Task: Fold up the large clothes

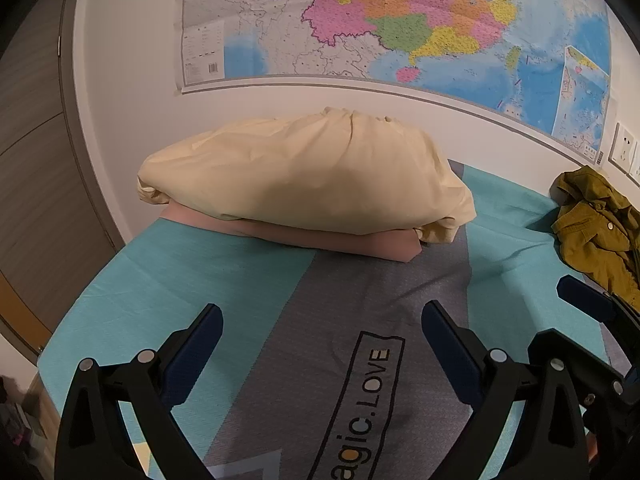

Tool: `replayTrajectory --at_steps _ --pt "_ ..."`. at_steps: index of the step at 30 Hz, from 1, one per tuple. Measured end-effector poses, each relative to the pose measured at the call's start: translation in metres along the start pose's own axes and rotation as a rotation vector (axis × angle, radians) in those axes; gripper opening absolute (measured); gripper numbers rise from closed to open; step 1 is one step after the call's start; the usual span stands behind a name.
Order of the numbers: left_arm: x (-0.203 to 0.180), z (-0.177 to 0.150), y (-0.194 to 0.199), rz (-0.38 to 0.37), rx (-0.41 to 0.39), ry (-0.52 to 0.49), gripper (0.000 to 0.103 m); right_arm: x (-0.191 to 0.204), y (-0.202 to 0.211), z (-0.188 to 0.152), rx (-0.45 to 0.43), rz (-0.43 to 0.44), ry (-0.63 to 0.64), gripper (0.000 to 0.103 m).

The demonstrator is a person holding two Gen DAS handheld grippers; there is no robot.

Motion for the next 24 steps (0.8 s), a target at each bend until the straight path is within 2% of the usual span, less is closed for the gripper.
replayTrajectory --at_steps 24 --pt "-0.0008 -0.0003 -0.0012 0.001 0.000 0.002 0.096 0.0014 -0.0038 0.0012 0.001 -0.003 -0.003 0.097"
Point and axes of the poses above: each gripper's, at about its wrist camera, not at the fingertips, and y roughly against the way its jaws point, x to its left, z to its top, the point moved 7 cm from there along -y, roughly the way its jaws point, and after that the axes turned 9 degrees about -y, right-handed, at the moved point
